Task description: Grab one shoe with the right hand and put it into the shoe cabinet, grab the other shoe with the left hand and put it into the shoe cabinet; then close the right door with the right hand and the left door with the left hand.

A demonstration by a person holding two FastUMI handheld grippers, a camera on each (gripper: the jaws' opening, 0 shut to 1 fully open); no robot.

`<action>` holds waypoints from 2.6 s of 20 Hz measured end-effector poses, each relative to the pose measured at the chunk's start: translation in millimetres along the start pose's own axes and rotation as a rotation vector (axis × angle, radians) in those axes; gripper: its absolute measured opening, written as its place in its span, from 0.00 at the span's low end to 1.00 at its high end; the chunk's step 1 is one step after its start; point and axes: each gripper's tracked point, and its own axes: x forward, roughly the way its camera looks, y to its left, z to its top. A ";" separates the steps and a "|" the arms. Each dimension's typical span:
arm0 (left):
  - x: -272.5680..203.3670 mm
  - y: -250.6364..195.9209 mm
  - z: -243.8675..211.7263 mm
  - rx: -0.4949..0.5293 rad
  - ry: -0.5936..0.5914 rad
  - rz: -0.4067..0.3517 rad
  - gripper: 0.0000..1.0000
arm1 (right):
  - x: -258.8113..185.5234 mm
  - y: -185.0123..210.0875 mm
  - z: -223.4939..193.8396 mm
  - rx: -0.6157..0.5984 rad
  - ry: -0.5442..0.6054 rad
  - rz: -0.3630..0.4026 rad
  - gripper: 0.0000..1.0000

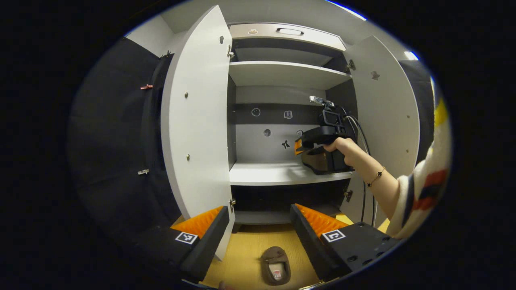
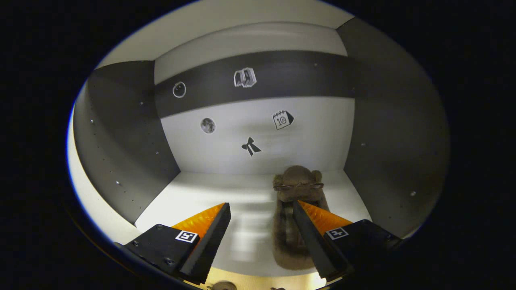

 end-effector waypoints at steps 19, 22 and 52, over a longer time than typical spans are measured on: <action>17.2 -27.0 -222.0 -0.026 0.209 -0.240 0.94 | -287.8 -3.4 -85.4 -0.275 -0.504 -0.073 0.98; 36.6 -27.5 -275.3 -0.034 0.267 -0.215 0.89 | -284.5 -13.3 -116.9 -0.298 -0.485 -0.085 0.98; 146.4 -23.0 -362.6 -0.041 0.359 -0.056 0.08 | -206.4 -58.0 -206.5 -0.262 -0.237 0.014 0.99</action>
